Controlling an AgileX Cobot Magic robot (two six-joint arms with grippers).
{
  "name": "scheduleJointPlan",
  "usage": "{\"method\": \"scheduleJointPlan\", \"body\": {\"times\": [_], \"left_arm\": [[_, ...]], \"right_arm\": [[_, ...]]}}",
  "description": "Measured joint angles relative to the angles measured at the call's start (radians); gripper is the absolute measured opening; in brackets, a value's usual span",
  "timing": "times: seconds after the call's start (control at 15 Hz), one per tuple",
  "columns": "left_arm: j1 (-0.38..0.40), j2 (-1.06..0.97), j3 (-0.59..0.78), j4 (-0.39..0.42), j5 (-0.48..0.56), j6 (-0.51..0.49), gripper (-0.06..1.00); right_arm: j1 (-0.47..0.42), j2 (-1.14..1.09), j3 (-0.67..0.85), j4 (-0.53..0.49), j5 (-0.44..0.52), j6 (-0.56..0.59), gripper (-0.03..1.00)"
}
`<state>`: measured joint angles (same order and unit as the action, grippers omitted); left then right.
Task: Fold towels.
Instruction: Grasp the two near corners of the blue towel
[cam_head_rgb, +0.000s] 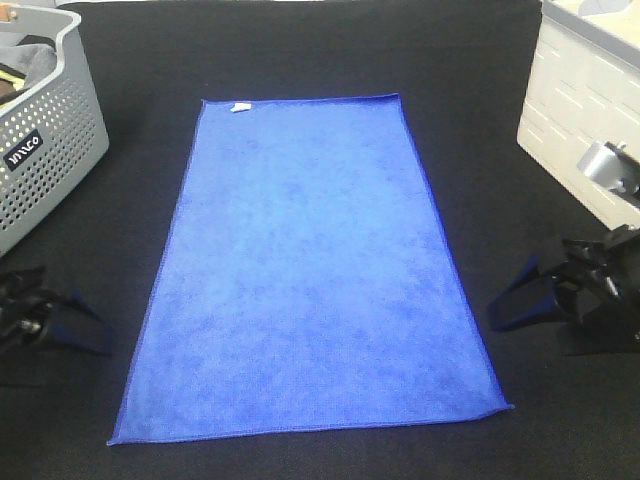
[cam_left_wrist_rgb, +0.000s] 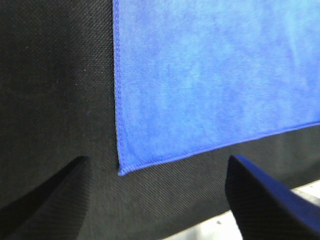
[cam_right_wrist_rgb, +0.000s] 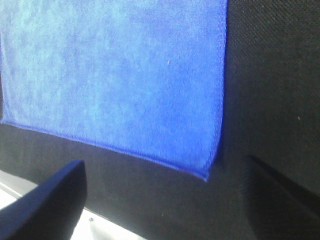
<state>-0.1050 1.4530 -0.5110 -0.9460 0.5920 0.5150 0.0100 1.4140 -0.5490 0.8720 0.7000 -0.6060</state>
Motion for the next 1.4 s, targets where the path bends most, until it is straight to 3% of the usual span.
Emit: {"method": "scheduleJointPlan", "body": {"times": [0.13, 0.33, 0.53, 0.6, 0.67, 0.73, 0.93, 1.13, 1.27, 1.4], "left_arm": [[-0.041, 0.078, -0.001, -0.041, -0.083, 0.003, 0.71], [-0.045, 0.172, -0.002, -0.067, -0.100, 0.031, 0.71], [-0.045, 0.236, -0.002, -0.198, -0.102, 0.172, 0.71], [-0.045, 0.257, -0.002, -0.302, -0.101, 0.271, 0.71], [-0.045, 0.267, -0.003, -0.357, -0.100, 0.330, 0.71], [-0.045, 0.267, -0.003, -0.357, -0.100, 0.330, 0.71], [-0.045, 0.327, -0.005, -0.457, -0.089, 0.420, 0.71], [-0.045, 0.389, -0.033, -0.497, -0.010, 0.460, 0.70], [-0.045, 0.407, -0.043, -0.516, 0.010, 0.472, 0.63], [-0.046, 0.417, -0.043, -0.517, 0.000, 0.475, 0.47]], "right_arm": [[0.000, 0.086, 0.000, 0.077, -0.017, -0.061, 0.76], [0.001, 0.161, -0.001, 0.171, -0.039, -0.159, 0.73], [0.001, 0.249, -0.002, 0.241, -0.051, -0.257, 0.73], [0.001, 0.296, -0.002, 0.281, -0.059, -0.307, 0.73], [0.001, 0.326, -0.003, 0.313, -0.060, -0.342, 0.73], [0.001, 0.326, -0.003, 0.313, -0.060, -0.342, 0.73], [0.001, 0.401, -0.004, 0.404, -0.061, -0.432, 0.73], [0.001, 0.447, -0.013, 0.447, -0.039, -0.466, 0.69], [0.031, 0.462, -0.022, 0.461, -0.040, -0.466, 0.64], [0.105, 0.472, -0.040, 0.470, -0.073, -0.463, 0.56]]}}
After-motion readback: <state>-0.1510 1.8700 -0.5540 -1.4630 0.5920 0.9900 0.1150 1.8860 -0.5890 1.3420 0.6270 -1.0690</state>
